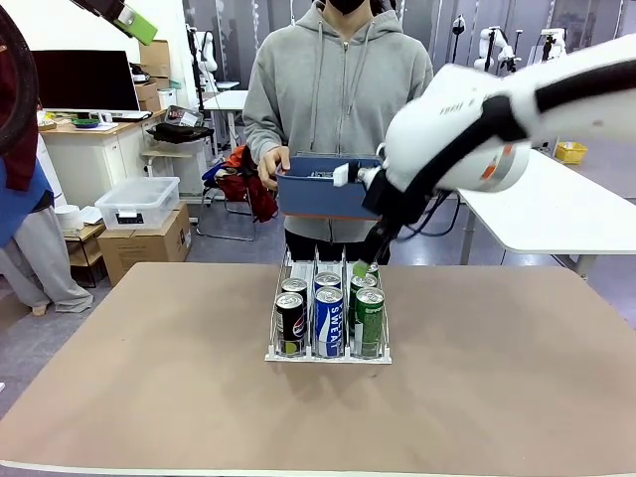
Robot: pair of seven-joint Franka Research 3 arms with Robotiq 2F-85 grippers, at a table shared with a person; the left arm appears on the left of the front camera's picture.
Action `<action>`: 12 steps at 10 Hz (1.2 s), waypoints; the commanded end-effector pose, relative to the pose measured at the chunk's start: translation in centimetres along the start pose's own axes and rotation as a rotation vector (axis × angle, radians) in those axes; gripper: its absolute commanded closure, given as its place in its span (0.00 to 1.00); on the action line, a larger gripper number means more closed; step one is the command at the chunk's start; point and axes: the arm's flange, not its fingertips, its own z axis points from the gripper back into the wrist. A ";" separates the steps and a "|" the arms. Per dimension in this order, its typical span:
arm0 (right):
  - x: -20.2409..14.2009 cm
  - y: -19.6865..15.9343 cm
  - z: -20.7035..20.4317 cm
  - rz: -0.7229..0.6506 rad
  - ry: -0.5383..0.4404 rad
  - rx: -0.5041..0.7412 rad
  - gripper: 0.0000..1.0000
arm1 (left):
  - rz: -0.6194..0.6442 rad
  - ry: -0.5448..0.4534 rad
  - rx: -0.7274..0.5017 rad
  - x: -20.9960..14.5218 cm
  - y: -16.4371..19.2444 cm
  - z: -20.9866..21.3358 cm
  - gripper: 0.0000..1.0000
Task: Fill the beverage cans into the dispenser.
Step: Pick up the Pepsi coke handed by the human.
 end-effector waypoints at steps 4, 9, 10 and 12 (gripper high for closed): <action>-1.2 -3.0 13.1 0.030 -0.121 -0.007 0.00 | 0.002 0.002 0.007 -0.1 0.0 0.0 0.00; -1.7 -3.0 24.4 -0.039 -0.197 -0.011 0.00 | 0.002 0.002 0.007 -0.1 0.0 0.0 0.00; -2.5 -2.6 27.0 -0.073 -0.232 -0.060 0.00 | 0.002 0.002 0.007 -0.1 0.0 0.0 0.00; -3.4 -1.5 30.7 -0.156 -0.297 -0.129 0.00 | 0.002 0.002 0.007 -0.1 0.0 0.0 0.00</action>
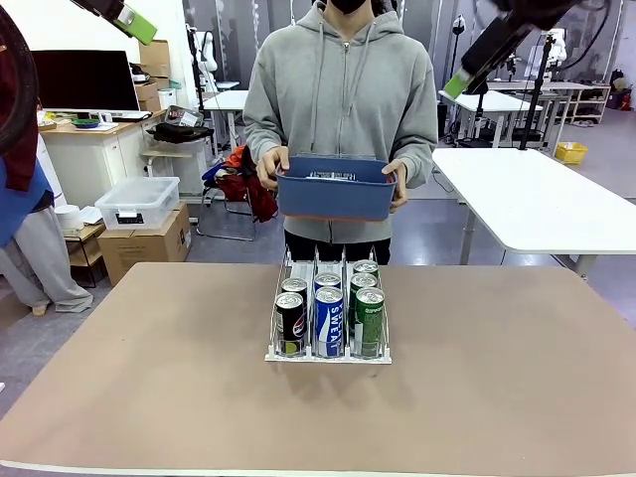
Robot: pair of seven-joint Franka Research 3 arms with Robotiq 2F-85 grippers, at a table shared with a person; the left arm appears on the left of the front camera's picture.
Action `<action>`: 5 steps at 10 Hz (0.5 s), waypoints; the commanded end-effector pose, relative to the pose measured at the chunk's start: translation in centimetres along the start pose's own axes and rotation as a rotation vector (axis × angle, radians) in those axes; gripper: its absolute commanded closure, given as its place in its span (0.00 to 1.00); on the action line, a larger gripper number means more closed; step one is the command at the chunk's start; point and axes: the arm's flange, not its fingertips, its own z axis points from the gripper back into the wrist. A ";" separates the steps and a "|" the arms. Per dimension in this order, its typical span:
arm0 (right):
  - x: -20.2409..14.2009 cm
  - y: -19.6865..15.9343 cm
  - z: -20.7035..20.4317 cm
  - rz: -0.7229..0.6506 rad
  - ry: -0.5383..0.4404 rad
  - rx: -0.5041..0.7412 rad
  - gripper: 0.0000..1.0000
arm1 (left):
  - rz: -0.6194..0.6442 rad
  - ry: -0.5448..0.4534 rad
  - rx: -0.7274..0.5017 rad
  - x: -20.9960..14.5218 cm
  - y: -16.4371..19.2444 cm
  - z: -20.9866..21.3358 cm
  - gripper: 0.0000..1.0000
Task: Fill the beverage cans into the dispenser.
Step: Pick up the Pepsi coke handed by the human.
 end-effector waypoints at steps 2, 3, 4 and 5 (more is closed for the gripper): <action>-0.4 0.3 3.2 -0.090 -0.093 -0.049 0.00 | 0.002 0.003 0.007 -0.1 0.0 0.0 0.00; -0.7 0.4 3.9 -0.108 -0.117 -0.063 0.00 | 0.002 0.003 0.007 -0.1 0.0 0.0 0.00; -0.7 -0.2 4.8 -0.114 -0.136 -0.060 0.00 | 0.002 0.003 0.007 -0.1 0.0 0.0 0.00; -0.9 -0.5 5.9 -0.127 -0.163 -0.061 0.00 | 0.002 0.003 0.007 -0.1 0.0 0.0 0.00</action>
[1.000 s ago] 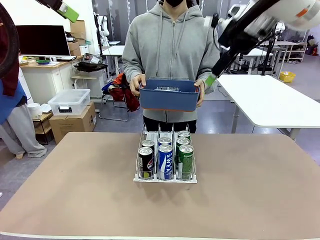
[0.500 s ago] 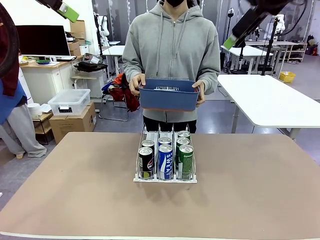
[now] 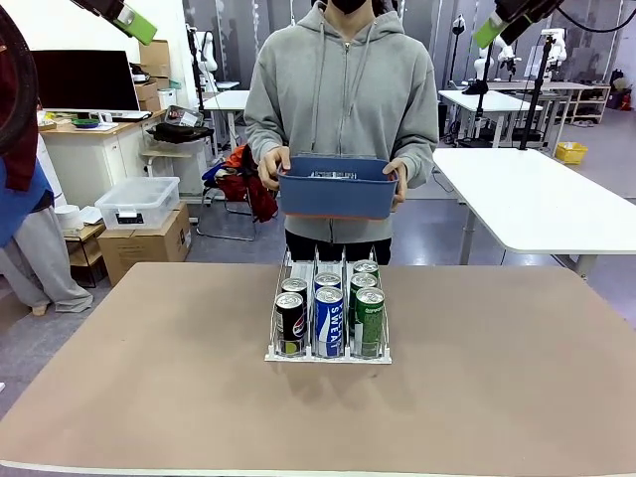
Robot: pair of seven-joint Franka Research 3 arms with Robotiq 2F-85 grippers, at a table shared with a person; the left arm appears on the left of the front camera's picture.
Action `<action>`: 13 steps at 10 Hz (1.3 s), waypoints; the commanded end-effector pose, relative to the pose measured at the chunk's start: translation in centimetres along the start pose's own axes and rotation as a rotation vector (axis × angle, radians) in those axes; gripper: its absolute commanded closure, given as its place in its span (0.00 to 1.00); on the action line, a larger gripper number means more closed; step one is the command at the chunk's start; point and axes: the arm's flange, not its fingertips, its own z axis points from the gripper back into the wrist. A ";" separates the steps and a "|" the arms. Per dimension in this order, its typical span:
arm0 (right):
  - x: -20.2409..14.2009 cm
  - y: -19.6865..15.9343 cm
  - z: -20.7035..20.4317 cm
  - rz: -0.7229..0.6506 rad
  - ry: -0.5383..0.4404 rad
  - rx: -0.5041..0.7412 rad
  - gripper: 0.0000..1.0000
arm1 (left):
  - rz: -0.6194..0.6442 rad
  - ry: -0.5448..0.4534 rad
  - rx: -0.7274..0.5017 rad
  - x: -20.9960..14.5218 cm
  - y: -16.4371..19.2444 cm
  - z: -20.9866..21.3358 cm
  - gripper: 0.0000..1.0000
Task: Fill the beverage cans into the dispenser.
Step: Pick up the Pepsi coke handed by the human.
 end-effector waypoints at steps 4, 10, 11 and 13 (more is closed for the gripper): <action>-1.0 -0.2 1.4 -0.039 -0.097 0.018 0.00 | 0.002 0.003 0.007 -0.1 0.0 0.0 0.00; -0.4 -0.5 1.7 -0.030 -0.063 0.003 0.00 | 0.002 0.003 0.007 -0.1 0.0 0.0 0.00; -0.4 -0.5 1.7 -0.030 -0.063 0.003 0.00 | 0.002 0.003 0.007 -0.1 0.0 0.0 0.00; -0.4 -0.5 1.7 -0.030 -0.063 0.003 0.00 | 0.002 0.003 0.007 -0.1 0.0 0.0 0.00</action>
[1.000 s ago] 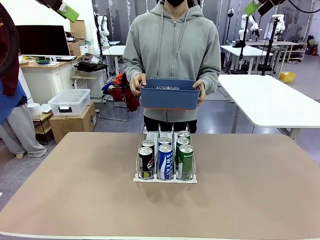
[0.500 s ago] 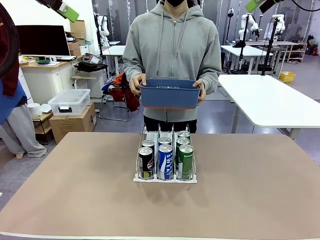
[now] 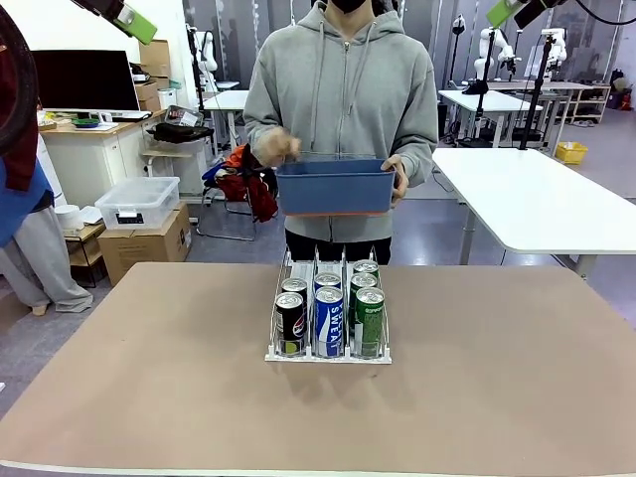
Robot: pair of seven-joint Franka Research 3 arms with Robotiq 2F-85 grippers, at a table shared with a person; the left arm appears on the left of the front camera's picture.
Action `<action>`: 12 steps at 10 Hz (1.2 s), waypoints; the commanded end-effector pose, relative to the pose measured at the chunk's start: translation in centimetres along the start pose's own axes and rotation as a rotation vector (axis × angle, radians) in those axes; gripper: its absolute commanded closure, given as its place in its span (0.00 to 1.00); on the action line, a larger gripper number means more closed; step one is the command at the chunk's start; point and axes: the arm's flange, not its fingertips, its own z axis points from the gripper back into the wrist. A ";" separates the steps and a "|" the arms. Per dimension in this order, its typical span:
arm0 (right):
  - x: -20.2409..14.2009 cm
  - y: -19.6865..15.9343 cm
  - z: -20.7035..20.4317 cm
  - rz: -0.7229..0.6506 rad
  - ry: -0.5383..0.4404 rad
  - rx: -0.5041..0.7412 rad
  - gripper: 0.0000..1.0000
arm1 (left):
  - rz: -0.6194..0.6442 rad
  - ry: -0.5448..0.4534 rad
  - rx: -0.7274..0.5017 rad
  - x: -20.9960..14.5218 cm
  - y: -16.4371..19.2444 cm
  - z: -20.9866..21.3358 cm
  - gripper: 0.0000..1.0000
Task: Fill the beverage cans into the dispenser.
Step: Pick up the Pepsi coke handed by the human.
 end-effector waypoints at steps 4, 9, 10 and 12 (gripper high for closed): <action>-0.1 0.0 0.1 -0.001 -0.001 0.000 0.00 | 0.002 0.003 0.007 -0.1 0.0 0.0 0.00; -0.1 0.0 0.1 -0.001 -0.001 0.000 0.00 | 0.002 0.003 0.007 -0.1 0.0 0.0 0.00; -0.1 0.0 0.1 -0.001 -0.001 0.000 0.00 | 0.002 0.003 0.007 -0.1 0.0 0.0 0.00; -0.1 0.0 0.1 -0.001 -0.001 0.000 0.00 | 0.002 0.003 0.007 -0.1 0.0 0.0 0.00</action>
